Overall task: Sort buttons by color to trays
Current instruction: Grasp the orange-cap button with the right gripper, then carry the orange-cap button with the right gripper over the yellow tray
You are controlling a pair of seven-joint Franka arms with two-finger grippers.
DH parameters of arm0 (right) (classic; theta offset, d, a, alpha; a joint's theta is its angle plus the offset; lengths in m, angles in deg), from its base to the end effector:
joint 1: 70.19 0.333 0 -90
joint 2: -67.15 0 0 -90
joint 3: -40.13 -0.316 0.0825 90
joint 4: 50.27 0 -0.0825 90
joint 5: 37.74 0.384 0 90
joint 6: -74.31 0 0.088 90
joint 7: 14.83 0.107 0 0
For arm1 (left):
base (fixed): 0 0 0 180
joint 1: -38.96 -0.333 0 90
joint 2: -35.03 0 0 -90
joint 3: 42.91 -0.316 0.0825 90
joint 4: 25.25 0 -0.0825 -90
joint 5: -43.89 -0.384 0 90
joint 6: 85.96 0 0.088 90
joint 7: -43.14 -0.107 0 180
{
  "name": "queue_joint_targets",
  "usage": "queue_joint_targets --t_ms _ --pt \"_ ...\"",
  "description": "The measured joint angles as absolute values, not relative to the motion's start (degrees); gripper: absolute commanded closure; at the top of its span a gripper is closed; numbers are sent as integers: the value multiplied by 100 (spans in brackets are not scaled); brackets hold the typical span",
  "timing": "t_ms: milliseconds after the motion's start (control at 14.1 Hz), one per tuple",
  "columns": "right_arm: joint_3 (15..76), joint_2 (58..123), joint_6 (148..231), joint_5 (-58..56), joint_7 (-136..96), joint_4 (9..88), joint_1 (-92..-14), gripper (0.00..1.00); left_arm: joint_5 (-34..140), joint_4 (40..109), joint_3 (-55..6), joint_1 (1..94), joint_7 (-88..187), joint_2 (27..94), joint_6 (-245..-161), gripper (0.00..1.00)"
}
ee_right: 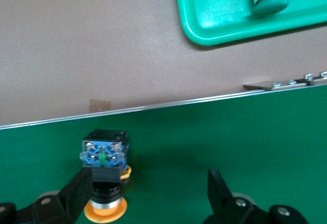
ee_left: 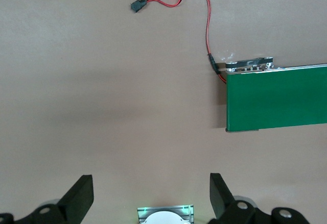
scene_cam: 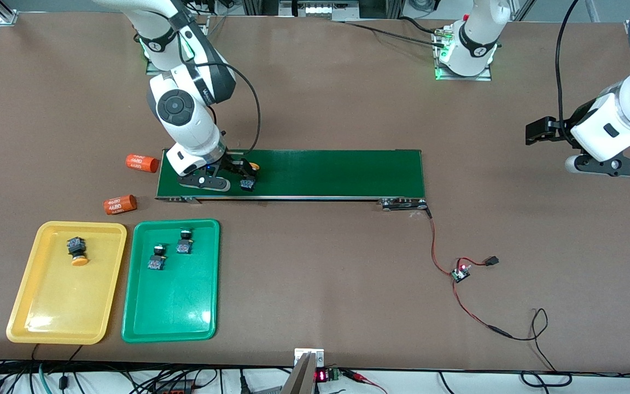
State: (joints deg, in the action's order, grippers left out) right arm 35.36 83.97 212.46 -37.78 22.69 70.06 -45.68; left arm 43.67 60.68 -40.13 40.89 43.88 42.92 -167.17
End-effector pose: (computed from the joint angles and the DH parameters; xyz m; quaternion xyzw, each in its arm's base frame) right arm 0.5080 0.2839 0.2813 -0.9972 0.0735 -0.0012 0.0149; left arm 0.5745 -0.0450 0.5679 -0.9934 0.0345 0.1097 0.0038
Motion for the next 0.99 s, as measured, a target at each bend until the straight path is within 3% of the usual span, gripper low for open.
queue_joint_targets --t_ms 283,354,495,566,849,991 --pt "3535 8488 21314 -3778 2351 7007 -4453 0 4367 6068 -4013 4088 4388 4292 -16716 0" --pt "3537 8497 21313 -3778 2351 7008 -4454 5 4367 6068 -4013 4088 4388 4292 -16716 0" --pt "3538 8581 21338 -3805 2351 7012 -4453 27 4367 6068 -4013 4088 4388 4292 -16716 0" --pt "3538 8640 21368 -3887 2351 7013 -4453 33 4367 6068 -4013 4088 4388 4292 -16716 0" --pt "3555 8781 21435 -4131 2353 7013 -4453 85 4367 6068 -4013 4088 4388 4292 -16715 0" --pt "3575 8770 21437 -4138 2333 7007 -4456 94 4367 6068 -4013 4086 4388 4294 -16711 0"
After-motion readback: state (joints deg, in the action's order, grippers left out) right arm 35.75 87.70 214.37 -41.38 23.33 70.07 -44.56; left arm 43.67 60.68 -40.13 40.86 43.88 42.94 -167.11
